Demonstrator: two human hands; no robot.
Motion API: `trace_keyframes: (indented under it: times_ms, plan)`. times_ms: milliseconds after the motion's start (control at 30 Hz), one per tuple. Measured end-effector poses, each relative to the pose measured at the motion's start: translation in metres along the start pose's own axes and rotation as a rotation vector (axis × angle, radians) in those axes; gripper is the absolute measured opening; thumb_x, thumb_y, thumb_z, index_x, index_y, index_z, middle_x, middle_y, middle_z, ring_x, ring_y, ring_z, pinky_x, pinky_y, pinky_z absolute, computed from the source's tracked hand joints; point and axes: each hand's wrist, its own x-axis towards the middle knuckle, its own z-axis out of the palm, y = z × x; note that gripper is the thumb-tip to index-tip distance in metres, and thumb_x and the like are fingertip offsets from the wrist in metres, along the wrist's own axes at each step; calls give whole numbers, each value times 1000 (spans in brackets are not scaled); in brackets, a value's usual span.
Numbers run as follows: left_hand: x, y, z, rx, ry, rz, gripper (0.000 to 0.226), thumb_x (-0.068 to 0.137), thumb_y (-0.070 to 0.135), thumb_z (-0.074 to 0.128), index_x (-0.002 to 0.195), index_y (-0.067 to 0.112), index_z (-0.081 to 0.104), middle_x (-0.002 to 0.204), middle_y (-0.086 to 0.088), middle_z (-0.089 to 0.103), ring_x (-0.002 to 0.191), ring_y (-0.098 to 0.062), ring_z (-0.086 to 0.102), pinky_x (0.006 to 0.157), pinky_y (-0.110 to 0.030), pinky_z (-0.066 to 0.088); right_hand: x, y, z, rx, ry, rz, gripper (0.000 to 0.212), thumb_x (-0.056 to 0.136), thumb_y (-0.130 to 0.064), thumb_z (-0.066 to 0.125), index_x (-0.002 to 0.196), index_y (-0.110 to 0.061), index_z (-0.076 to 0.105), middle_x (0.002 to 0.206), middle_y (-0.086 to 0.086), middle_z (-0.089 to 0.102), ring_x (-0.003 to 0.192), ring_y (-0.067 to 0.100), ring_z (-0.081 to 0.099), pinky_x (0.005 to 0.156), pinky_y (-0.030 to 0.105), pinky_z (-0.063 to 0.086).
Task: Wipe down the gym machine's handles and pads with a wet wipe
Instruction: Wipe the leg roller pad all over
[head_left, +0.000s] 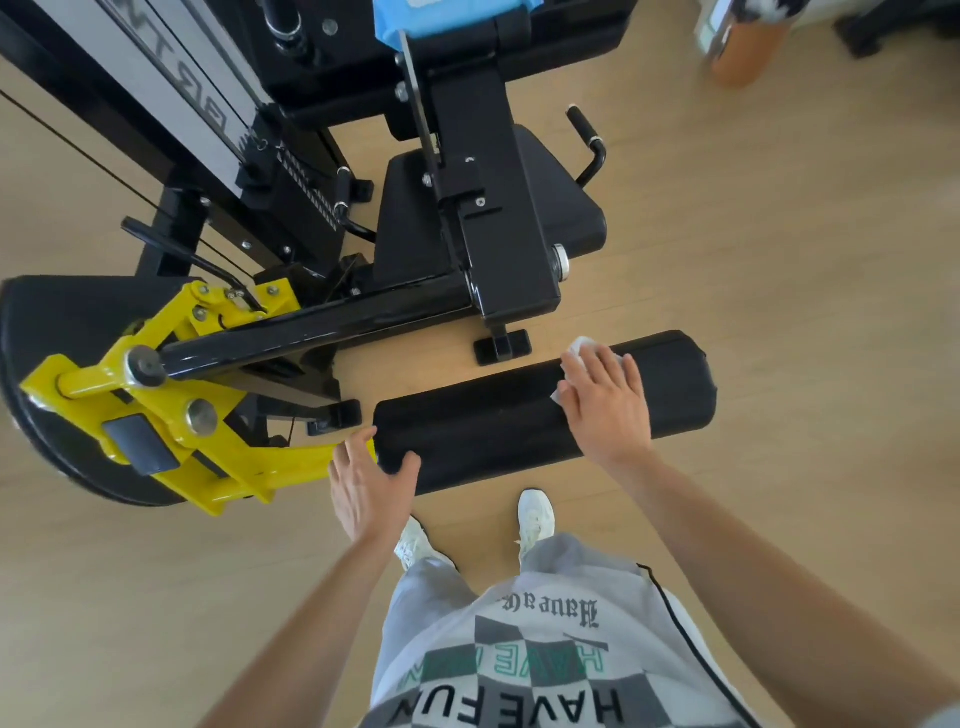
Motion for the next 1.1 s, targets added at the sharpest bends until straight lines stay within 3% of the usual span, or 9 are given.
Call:
trace_keyframes:
  times_ms: [167, 333, 567, 833, 967, 1100]
  plan:
    - [22, 19, 10, 79, -109, 5, 92, 80, 58, 75, 155, 19, 37, 153, -10, 44, 139, -34, 38, 109, -50, 42, 14, 46, -13, -19, -5, 268, 50, 107, -41, 20, 148, -20, 39, 159, 12, 37, 153, 33, 18, 125, 55, 11]
    - [21, 12, 12, 127, -112, 48, 96, 80, 66, 72, 156, 19, 37, 155, -8, 44, 141, -33, 36, 108, -49, 43, 19, 65, -22, 22, -13, 407, 51, 107, -35, 24, 152, -15, 37, 164, 15, 29, 154, 40, 12, 124, 56, 13]
    - [15, 3, 4, 30, -108, 76, 89, 80, 54, 79, 154, 19, 45, 150, -4, 50, 139, -28, 43, 107, -47, 47, 10, 16, -8, -15, -44, 100, 51, 107, -34, 24, 152, -15, 37, 160, 10, 38, 155, 32, 21, 126, 54, 8]
    - [-3, -9, -3, -51, -49, 82, 62, 83, 22, 79, 141, 19, 59, 134, -2, 62, 115, -25, 63, 87, -36, 51, 7, -47, 10, 51, -60, -246, 44, 103, -32, 35, 144, -20, 42, 150, 5, 48, 144, 27, 39, 124, 50, 23]
    - [-18, -15, 0, -12, -23, 92, 59, 82, 16, 76, 139, 16, 61, 133, -4, 65, 117, -27, 63, 89, -37, 49, 8, -80, 21, 87, -83, -430, 47, 100, -23, 53, 146, -16, 43, 151, 7, 48, 143, 28, 40, 120, 52, 29]
    - [-35, -22, 0, -26, -39, 57, 58, 82, 16, 75, 139, 18, 61, 130, 0, 67, 114, -24, 64, 85, -28, 42, 5, -120, 28, 137, -155, -528, 59, 102, -20, 55, 156, -12, 31, 161, 7, 38, 151, 27, 29, 123, 52, 23]
